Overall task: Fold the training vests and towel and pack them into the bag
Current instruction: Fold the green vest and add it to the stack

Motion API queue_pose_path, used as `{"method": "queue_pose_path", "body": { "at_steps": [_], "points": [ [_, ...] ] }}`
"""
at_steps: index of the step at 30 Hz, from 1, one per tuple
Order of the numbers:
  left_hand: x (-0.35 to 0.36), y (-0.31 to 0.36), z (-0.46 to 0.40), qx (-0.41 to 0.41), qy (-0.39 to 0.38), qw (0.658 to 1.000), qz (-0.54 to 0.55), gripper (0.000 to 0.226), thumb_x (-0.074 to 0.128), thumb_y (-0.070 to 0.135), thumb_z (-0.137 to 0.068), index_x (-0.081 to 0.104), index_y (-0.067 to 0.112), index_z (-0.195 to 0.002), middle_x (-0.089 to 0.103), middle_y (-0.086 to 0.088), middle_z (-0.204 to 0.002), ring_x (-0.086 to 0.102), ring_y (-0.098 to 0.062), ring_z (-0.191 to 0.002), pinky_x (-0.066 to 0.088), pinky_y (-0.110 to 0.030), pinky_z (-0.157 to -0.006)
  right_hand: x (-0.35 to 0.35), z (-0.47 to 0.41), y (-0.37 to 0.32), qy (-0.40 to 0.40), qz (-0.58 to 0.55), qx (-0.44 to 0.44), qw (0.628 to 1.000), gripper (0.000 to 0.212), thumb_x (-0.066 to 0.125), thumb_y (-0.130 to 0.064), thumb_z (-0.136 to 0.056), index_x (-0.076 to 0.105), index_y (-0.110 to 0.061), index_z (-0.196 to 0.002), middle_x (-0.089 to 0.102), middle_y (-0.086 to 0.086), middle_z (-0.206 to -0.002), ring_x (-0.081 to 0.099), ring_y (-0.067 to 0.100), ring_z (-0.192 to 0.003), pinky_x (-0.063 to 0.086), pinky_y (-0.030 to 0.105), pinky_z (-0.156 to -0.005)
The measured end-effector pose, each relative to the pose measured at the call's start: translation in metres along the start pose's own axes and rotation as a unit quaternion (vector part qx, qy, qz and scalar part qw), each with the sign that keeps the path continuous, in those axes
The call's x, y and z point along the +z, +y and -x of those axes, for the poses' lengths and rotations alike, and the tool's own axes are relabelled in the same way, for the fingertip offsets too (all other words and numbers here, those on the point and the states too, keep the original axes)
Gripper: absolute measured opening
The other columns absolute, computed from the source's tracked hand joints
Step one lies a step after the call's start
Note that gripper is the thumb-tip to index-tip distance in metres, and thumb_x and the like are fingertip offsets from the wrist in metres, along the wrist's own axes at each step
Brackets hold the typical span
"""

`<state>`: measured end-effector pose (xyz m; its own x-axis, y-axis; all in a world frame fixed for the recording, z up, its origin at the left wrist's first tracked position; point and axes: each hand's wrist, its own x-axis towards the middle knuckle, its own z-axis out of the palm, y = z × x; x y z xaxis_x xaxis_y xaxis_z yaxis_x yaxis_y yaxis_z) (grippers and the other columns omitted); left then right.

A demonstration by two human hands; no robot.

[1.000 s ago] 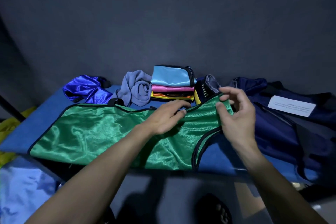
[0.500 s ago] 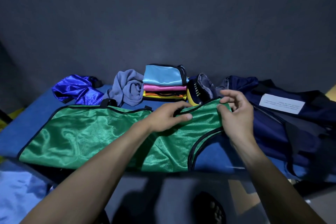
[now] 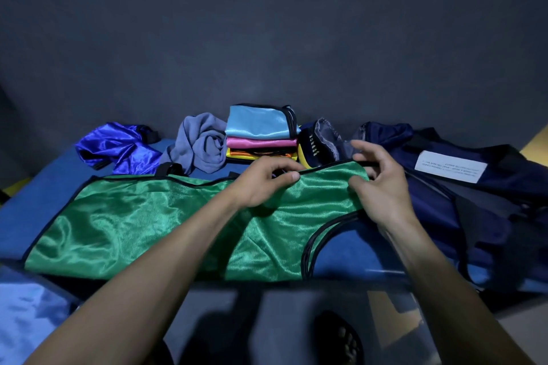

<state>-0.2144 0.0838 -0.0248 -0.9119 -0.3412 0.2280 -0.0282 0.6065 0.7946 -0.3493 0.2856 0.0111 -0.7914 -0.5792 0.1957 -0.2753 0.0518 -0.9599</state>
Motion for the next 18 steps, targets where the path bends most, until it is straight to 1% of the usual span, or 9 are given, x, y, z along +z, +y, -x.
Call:
{"method": "queue_pose_path", "body": {
  "at_steps": [2, 4, 7, 10, 12, 14, 15, 16, 18],
  "points": [
    [0.001, 0.001, -0.002, -0.001, 0.009, 1.000, 0.011, 0.021, 0.064, 0.029, -0.100, 0.072, 0.022, -0.119, 0.067, 0.027, -0.103, 0.061, 0.010, -0.096, 0.043, -0.022, -0.086, 0.001, 0.001, -0.002, -0.004, -0.014, -0.006, 1.000, 0.065, 0.065, 0.012, -0.080, 0.066, -0.038, -0.122, 0.061, -0.002, -0.120, 0.057, 0.013, -0.087, 0.052, 0.033, -0.067],
    [0.002, 0.003, -0.003, 0.001, 0.013, 1.000, 0.017, 0.017, 0.064, 0.027, -0.101, 0.073, 0.021, -0.114, 0.067, 0.031, -0.094, 0.060, 0.010, -0.089, 0.043, -0.021, -0.082, 0.003, 0.001, -0.002, 0.009, -0.023, -0.014, 1.000, 0.056, 0.076, 0.001, -0.081, 0.066, -0.037, -0.121, 0.062, -0.003, -0.116, 0.054, 0.009, -0.079, 0.051, 0.030, -0.067],
    [0.006, 0.005, -0.003, -0.004, 0.019, 0.999, 0.037, 0.017, 0.064, 0.024, -0.101, 0.073, 0.013, -0.110, 0.068, 0.025, -0.091, 0.061, 0.007, -0.086, 0.046, -0.020, -0.081, 0.006, -0.002, 0.000, 0.055, -0.024, -0.019, 0.998, 0.042, 0.084, -0.014, -0.082, 0.068, -0.034, -0.117, 0.063, -0.007, -0.105, 0.054, 0.010, -0.070, 0.051, 0.027, -0.067],
    [0.010, 0.008, -0.002, -0.009, 0.023, 0.999, 0.025, 0.020, 0.059, 0.024, -0.103, 0.072, 0.011, -0.110, 0.069, 0.015, -0.099, 0.063, 0.001, -0.093, 0.048, -0.022, -0.088, 0.006, -0.005, 0.001, 0.075, -0.013, -0.012, 0.997, 0.041, 0.083, -0.012, -0.083, 0.069, -0.030, -0.116, 0.066, -0.010, -0.101, 0.059, 0.009, -0.073, 0.052, 0.027, -0.071],
    [0.014, 0.009, -0.002, -0.002, 0.018, 0.999, -0.029, 0.024, 0.053, 0.025, -0.107, 0.070, 0.012, -0.118, 0.068, 0.008, -0.106, 0.061, -0.007, -0.099, 0.046, -0.021, -0.088, 0.006, -0.006, 0.001, 0.069, -0.009, -0.003, 0.998, 0.047, 0.083, -0.010, -0.082, 0.068, -0.030, -0.122, 0.068, -0.012, -0.106, 0.064, 0.008, -0.080, 0.053, 0.025, -0.075],
    [0.018, 0.012, -0.002, 0.003, -0.001, 0.997, -0.082, 0.030, 0.045, 0.026, -0.109, 0.066, 0.010, -0.125, 0.061, 0.005, -0.109, 0.055, -0.010, -0.099, 0.041, -0.017, -0.084, 0.007, -0.005, 0.001, 0.055, -0.017, 0.007, 0.998, 0.053, 0.083, -0.008, -0.082, 0.066, -0.029, -0.128, 0.069, -0.010, -0.112, 0.068, 0.010, -0.089, 0.056, 0.027, -0.080],
    [0.020, 0.014, -0.003, 0.004, -0.012, 0.996, -0.093, 0.031, 0.042, 0.027, -0.110, 0.065, 0.008, -0.121, 0.057, 0.003, -0.105, 0.052, -0.012, -0.096, 0.040, -0.020, -0.081, 0.007, -0.004, 0.000, 0.047, -0.027, 0.010, 0.999, 0.054, 0.083, -0.006, -0.082, 0.065, -0.029, -0.129, 0.070, -0.009, -0.114, 0.069, 0.010, -0.092, 0.057, 0.028, -0.082],
    [0.021, 0.016, -0.004, 0.003, -0.023, 0.995, -0.095, 0.033, 0.040, 0.028, -0.111, 0.063, 0.005, -0.113, 0.053, 0.001, -0.099, 0.050, -0.014, -0.091, 0.038, -0.025, -0.078, 0.006, -0.003, -0.001, 0.039, -0.037, 0.011, 0.998, 0.056, 0.082, -0.004, -0.083, 0.065, -0.029, -0.129, 0.069, -0.008, -0.116, 0.069, 0.010, -0.094, 0.058, 0.028, -0.082],
    [0.023, 0.020, -0.005, 0.006, -0.036, 0.996, -0.085, 0.037, 0.036, 0.030, -0.111, 0.055, 0.000, -0.098, 0.046, -0.003, -0.090, 0.044, -0.016, -0.082, 0.036, -0.030, -0.075, 0.006, -0.002, -0.005, 0.025, -0.048, 0.006, 0.999, 0.057, 0.078, 0.002, -0.084, 0.064, -0.029, -0.130, 0.068, -0.006, -0.118, 0.068, 0.007, -0.092, 0.057, 0.024, -0.077]
  ]
}}
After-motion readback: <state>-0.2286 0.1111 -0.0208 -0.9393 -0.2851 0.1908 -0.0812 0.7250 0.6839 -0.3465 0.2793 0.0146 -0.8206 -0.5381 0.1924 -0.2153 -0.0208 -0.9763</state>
